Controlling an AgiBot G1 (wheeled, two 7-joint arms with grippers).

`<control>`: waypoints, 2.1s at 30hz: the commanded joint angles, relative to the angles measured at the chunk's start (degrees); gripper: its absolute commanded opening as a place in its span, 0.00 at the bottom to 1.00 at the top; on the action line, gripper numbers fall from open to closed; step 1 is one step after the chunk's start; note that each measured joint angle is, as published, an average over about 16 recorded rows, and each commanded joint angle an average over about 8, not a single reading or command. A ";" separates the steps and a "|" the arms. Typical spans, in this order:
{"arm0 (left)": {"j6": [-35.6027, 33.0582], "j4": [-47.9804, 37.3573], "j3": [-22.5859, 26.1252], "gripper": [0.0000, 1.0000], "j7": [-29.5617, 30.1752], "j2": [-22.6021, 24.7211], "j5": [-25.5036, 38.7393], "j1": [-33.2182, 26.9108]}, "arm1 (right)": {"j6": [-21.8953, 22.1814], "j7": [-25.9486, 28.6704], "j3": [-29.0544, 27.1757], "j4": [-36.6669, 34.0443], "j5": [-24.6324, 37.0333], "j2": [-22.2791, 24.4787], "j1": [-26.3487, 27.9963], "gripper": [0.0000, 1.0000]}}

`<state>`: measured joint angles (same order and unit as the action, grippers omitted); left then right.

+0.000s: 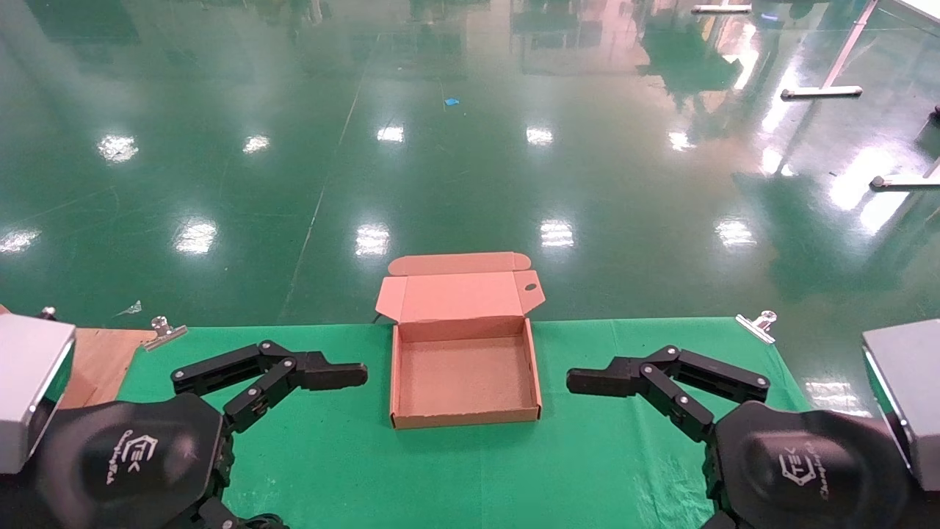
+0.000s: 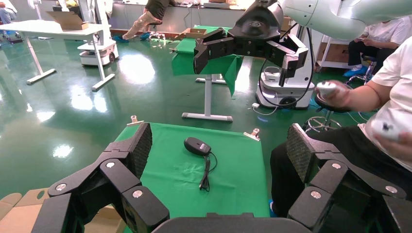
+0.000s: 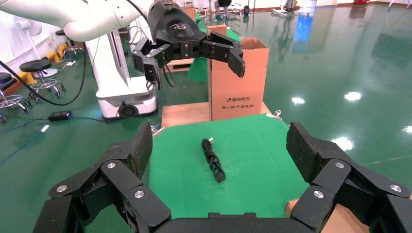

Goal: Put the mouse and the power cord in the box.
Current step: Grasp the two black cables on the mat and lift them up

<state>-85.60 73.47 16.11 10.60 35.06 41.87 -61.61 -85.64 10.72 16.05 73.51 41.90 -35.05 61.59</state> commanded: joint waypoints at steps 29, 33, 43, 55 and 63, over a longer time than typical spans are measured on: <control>3.32 -7.80 16.29 1.00 -4.59 4.40 46.91 -15.44 | -3.79 -5.59 24.89 -7.02 50.19 -7.50 21.11 1.00; 4.82 -12.15 19.69 1.00 -6.84 6.91 55.62 -17.92 | -2.57 -7.67 28.61 -10.92 57.40 -11.34 23.38 1.00; 8.31 -24.62 26.11 1.00 -12.00 12.79 69.83 -21.24 | 3.30 -15.08 33.25 -25.39 66.38 -20.34 25.17 1.00; 11.91 -40.13 26.88 1.00 -20.41 17.42 69.66 -21.08 | 9.79 -25.29 35.66 -43.94 70.22 -28.59 26.75 1.00; 15.09 -48.55 27.07 1.00 -25.42 20.35 70.01 -22.45 | 12.92 -29.49 36.54 -50.62 71.56 -31.55 26.97 1.00</control>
<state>-70.82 25.16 43.10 -14.64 55.20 111.75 -84.09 -72.97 -18.69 52.39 23.09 113.12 -66.43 88.58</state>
